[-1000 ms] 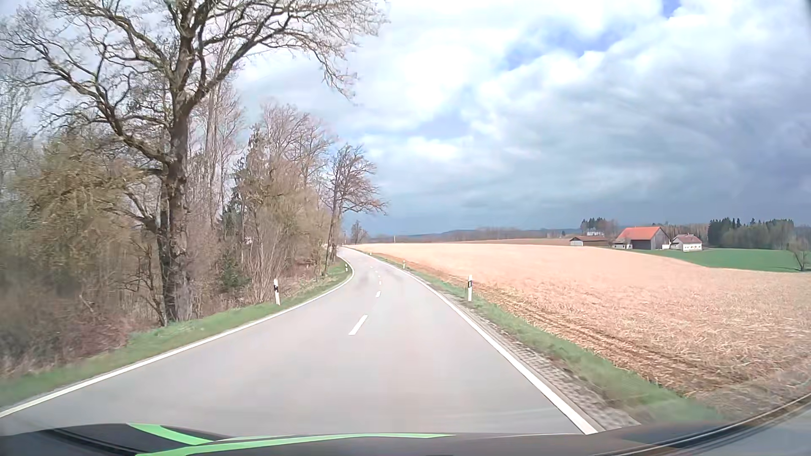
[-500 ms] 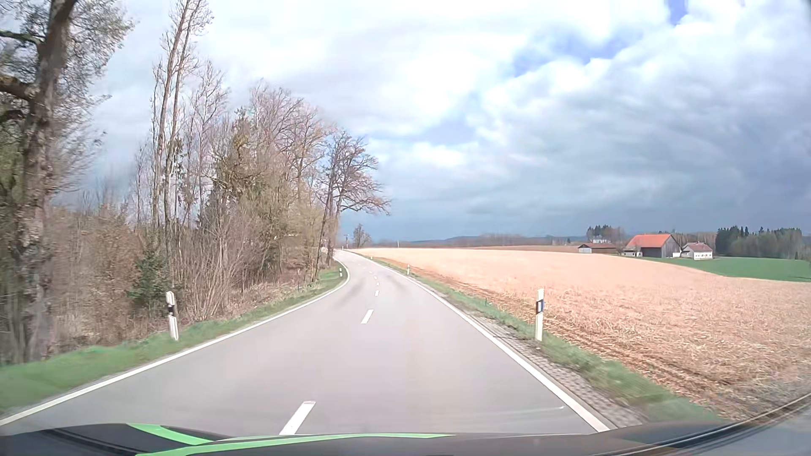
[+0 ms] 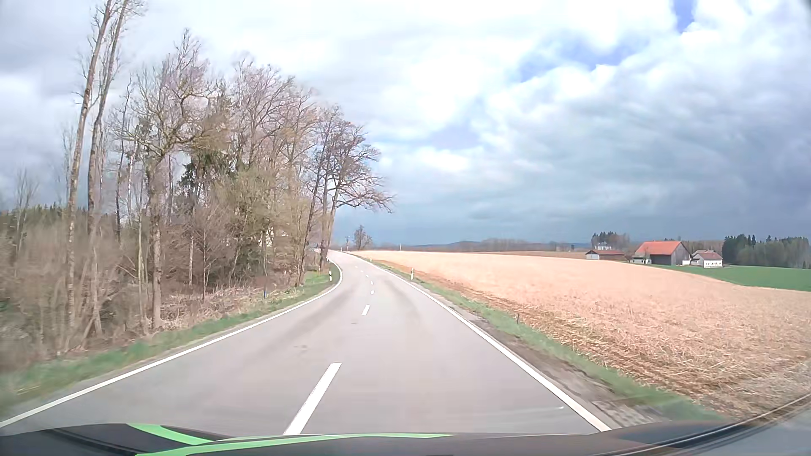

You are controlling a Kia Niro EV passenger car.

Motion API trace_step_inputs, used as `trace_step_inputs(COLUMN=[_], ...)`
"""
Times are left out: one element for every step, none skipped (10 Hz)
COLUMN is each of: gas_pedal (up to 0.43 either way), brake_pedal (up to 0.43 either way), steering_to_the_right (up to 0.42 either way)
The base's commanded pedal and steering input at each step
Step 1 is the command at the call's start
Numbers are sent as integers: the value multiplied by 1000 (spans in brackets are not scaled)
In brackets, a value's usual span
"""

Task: Follow the waypoints while adhering to traffic rules and regulations

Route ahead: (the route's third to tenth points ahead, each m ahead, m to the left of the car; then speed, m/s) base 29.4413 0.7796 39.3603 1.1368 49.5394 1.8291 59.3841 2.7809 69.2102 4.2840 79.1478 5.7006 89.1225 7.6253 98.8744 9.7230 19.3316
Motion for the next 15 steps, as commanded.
trace_step_inputs(gas_pedal=[110, 110, 110, 110, 110, 118, 118, 118, 118, 118, 118, 138, 150, 150, 157], brake_pedal=[0, 0, 0, 0, 0, 0, 0, 0, 0, 0, 0, 0, 0, 0, 0], steering_to_the_right=[-7, -7, -8, -8, -9, -10, -10, -11, -11, -11, -12, -12, -12, -12, -12])
